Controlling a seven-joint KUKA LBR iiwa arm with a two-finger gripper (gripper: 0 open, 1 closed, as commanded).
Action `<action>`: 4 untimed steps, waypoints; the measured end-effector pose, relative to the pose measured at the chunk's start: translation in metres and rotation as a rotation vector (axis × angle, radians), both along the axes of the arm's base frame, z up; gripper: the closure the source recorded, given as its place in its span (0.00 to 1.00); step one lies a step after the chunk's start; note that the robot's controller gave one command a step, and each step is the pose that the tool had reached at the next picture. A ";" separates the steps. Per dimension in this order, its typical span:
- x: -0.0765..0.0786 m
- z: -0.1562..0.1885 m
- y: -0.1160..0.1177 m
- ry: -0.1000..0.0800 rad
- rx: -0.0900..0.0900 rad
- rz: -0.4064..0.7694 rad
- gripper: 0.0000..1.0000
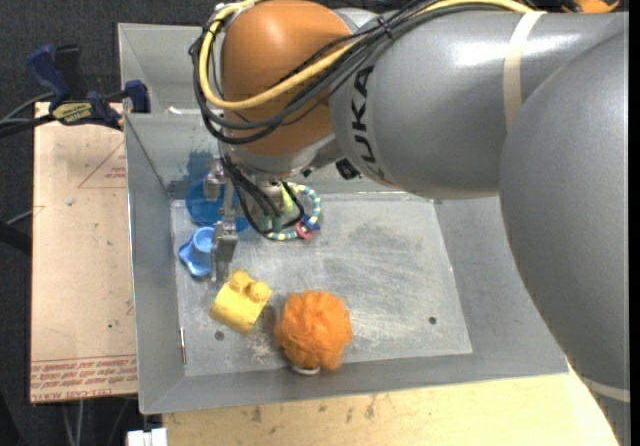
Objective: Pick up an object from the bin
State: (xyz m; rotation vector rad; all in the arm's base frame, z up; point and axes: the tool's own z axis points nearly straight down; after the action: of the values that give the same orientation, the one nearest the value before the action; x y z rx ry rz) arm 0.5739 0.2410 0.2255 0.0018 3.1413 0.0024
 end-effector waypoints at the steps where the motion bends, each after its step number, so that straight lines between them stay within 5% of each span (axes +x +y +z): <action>1: 0.000 0.000 0.000 0.000 0.000 0.000 0.00; 3: -0.026 0.019 0.001 0.001 -0.001 0.239 0.00; 4: -0.023 -0.020 -0.006 0.003 -0.001 0.357 0.00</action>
Offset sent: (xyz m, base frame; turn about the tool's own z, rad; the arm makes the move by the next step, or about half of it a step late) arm -0.0468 0.0018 0.0381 -0.3866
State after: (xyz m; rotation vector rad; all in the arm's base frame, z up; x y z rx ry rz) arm 0.5504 0.2351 0.2060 -0.5565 3.0954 0.0001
